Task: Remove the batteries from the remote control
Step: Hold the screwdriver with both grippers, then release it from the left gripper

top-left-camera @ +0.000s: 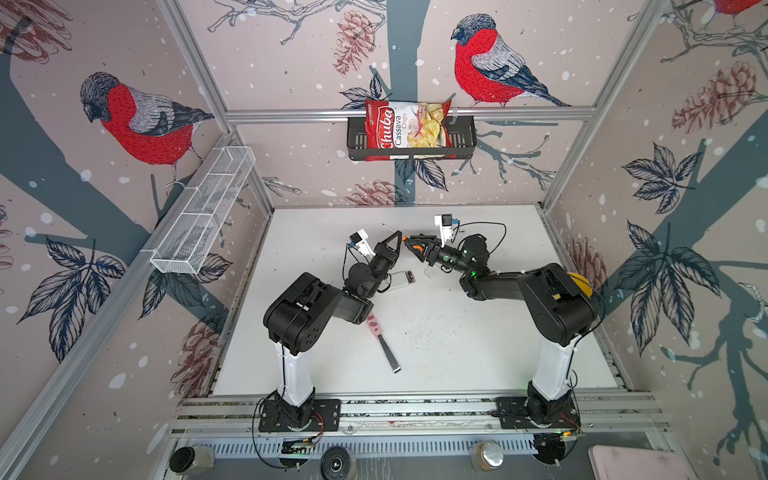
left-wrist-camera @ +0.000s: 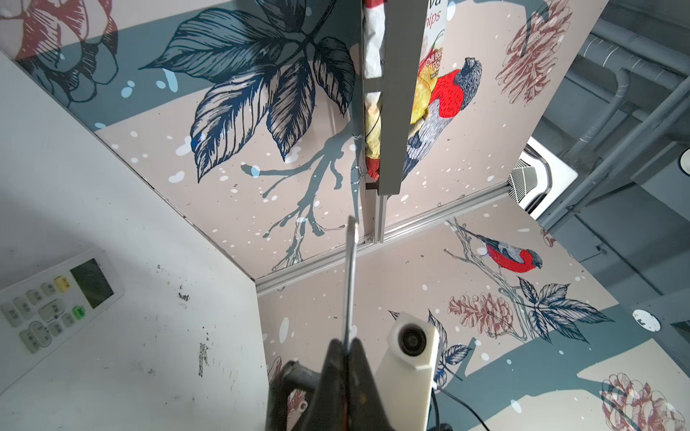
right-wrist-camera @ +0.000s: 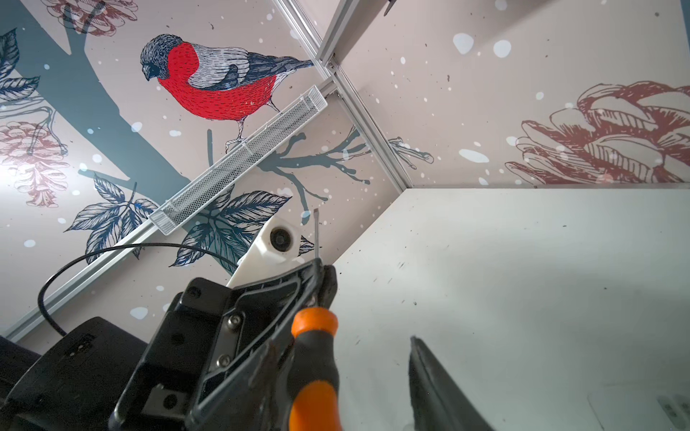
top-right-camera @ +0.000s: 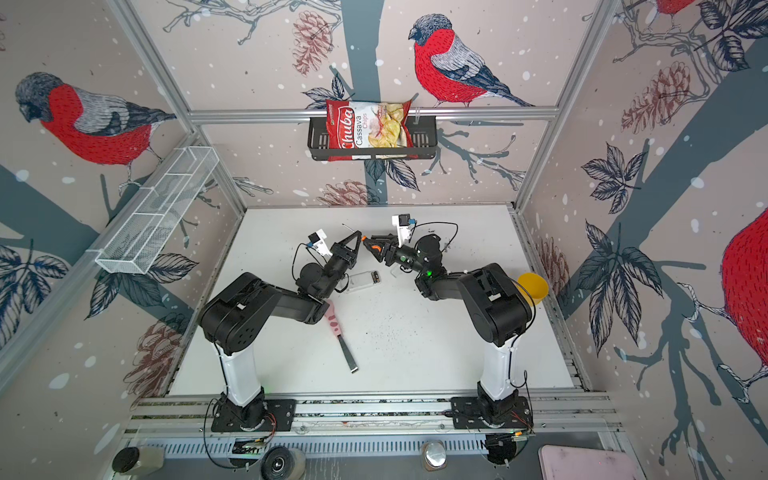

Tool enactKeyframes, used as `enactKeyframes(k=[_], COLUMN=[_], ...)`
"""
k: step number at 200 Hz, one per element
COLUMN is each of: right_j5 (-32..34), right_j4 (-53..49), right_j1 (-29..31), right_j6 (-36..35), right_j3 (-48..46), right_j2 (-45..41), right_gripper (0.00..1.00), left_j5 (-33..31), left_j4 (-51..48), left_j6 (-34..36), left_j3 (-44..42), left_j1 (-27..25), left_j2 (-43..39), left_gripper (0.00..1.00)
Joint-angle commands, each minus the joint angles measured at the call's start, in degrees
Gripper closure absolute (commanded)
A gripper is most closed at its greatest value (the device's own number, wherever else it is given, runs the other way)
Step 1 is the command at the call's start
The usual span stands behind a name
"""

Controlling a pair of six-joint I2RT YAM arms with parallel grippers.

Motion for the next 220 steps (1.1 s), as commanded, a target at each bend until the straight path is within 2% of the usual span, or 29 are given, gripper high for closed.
enactKeyframes(k=[1,68,97,115,141,179,220], right_j5=[-0.3,-0.8,-1.1,-0.8,-0.3,-0.2,0.0], right_j4=[5.0,5.8,5.3,4.7,5.4,8.0,9.0], right_j1=[0.1,0.2,0.9,1.4,1.3,0.7,0.6], right_j6=[2.1,3.1,2.6,2.2,2.9,5.2,5.8], right_j3=[0.4,0.9,1.1,0.9,0.2,0.0,-0.3], right_j2=[0.3,1.1,1.5,1.6,1.8,2.6,2.7], right_gripper=[0.47,0.56,0.43,0.42,0.48,0.68,0.77], left_j5=[-0.2,-0.2,-0.5,-0.8,-0.7,-0.7,0.0], left_j4=[2.0,3.8,4.2,4.8,5.9,6.7,6.7], left_j6=[-1.3,-2.4,-2.2,-2.0,-2.1,-2.5,-3.0], left_j3=[0.1,0.3,0.2,-0.3,-0.4,-0.6,-0.1], left_j1=[-0.4,-0.5,-0.5,-0.5,-0.5,-0.5,-0.8], left_j2=[0.9,2.3,2.4,2.5,2.8,3.3,4.8], left_gripper=[1.00,1.00,1.00,1.00,1.00,1.00,1.00])
